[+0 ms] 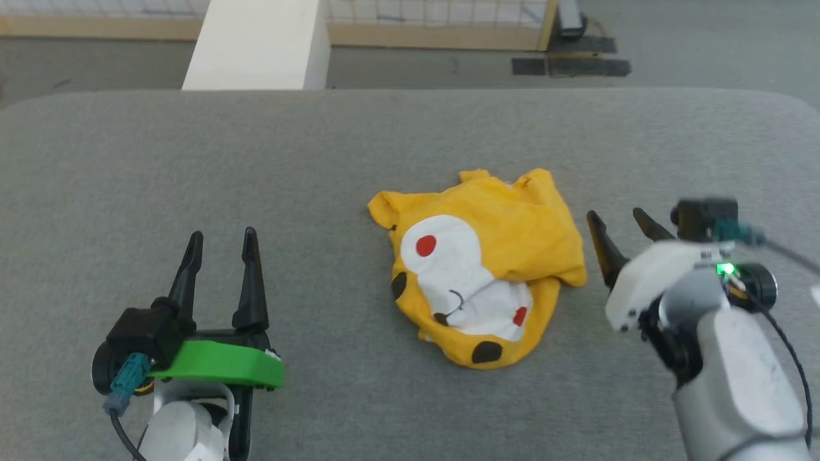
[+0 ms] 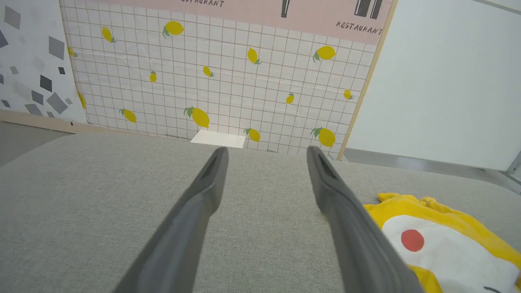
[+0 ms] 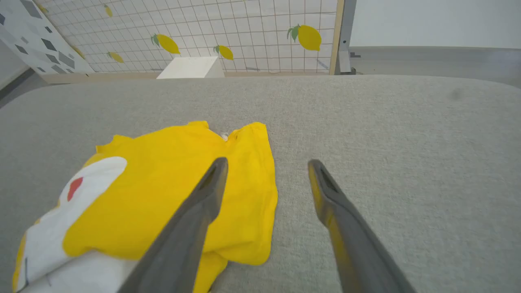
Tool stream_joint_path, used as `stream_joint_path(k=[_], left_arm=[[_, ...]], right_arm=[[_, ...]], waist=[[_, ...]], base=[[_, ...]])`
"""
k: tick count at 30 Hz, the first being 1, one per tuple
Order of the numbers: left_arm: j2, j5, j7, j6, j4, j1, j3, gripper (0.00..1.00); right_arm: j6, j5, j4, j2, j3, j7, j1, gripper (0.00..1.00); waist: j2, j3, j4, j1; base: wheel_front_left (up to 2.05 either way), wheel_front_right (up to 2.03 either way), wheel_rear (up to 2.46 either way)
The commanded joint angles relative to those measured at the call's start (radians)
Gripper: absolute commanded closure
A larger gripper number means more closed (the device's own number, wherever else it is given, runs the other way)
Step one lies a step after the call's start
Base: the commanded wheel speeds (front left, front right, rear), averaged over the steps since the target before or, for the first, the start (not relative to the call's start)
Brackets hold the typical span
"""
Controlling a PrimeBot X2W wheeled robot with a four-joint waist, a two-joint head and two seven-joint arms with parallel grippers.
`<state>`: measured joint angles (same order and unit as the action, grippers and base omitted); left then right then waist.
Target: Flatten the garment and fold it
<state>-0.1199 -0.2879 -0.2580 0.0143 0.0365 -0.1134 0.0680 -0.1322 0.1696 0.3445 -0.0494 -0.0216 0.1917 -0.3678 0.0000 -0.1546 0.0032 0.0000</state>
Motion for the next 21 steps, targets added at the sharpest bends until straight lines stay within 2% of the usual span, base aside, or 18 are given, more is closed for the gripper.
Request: stream_joint_path(k=[1, 3, 4, 11, 12, 13, 14, 16, 18, 21], left_arm=[[0.013, 0.014, -0.004, 0.014, -0.006, 0.005, -0.013, 0.0], [0.029, 0.028, -0.004, 0.028, -0.009, 0.004, -0.029, 0.0], [0.048, 0.045, -0.004, 0.046, -0.009, 0.004, -0.042, 0.0], [0.065, 0.061, -0.004, 0.072, 0.003, 0.0, -0.063, 0.0], [0.066, 0.063, -0.004, 0.074, 0.006, 0.0, -0.064, 0.0], [0.067, 0.064, -0.004, 0.075, 0.007, 0.002, -0.066, 0.0], [0.068, 0.064, -0.004, 0.076, 0.007, 0.004, -0.067, 0.0], [0.068, 0.068, -0.004, 0.077, 0.012, 0.011, -0.068, 0.0], [0.069, 0.071, -0.004, 0.078, 0.017, 0.017, -0.069, 0.0], [0.069, 0.077, -0.004, 0.08, 0.028, 0.028, -0.076, 0.0]], right_arm=[[0.002, 0.004, 0.041, -0.001, -0.016, 0.049, -0.044, 0.0], [0.002, 0.013, 0.116, -0.001, -0.035, 0.137, -0.098, 0.0], [0.002, 0.001, 0.219, -0.001, -0.059, 0.261, -0.167, 0.0], [0.002, -0.075, 0.36, -0.001, -0.099, 0.474, -0.238, 0.0], [0.002, -0.084, 0.367, -0.001, -0.107, 0.493, -0.238, 0.58], [0.002, -0.092, 0.371, -0.001, -0.115, 0.509, -0.236, 0.89], [0.002, -0.091, 0.369, -0.001, -0.122, 0.513, -0.235, 1.0], [0.002, -0.076, 0.348, -0.001, -0.133, 0.478, -0.23, 1.0], [0.002, -0.064, 0.308, -0.001, -0.143, 0.393, -0.226, 1.0], [0.002, 0.014, 0.231, -0.001, -0.125, 0.26, -0.21, 1.0]], waist=[[0.0, -0.045, 0.047, 0.0], [0.0, -0.059, 0.066, 0.0], [0.0, -0.075, 0.094, 0.0], [0.0, -0.093, 0.127, 0.0], [0.0, -0.092, 0.128, 0.0], [0.0, -0.089, 0.128, 0.0], [0.0, -0.086, 0.127, 0.0], [0.0, -0.072, 0.123, 0.0], [0.0, -0.054, 0.117, 0.0], [0.0, -0.016, 0.103, 0.0]], base=[[0.0, 0.0, 0.0], [0.0, 0.0, 0.0], [0.0, 0.0, 0.0], [0.0, 0.0, 0.0], [0.0, 0.0, 0.0], [0.0, 0.0, 0.0], [0.0, 0.0, 0.0], [0.0, 0.0, 0.0], [0.0, 0.0, 0.0], [0.0, 0.0, 0.0]])
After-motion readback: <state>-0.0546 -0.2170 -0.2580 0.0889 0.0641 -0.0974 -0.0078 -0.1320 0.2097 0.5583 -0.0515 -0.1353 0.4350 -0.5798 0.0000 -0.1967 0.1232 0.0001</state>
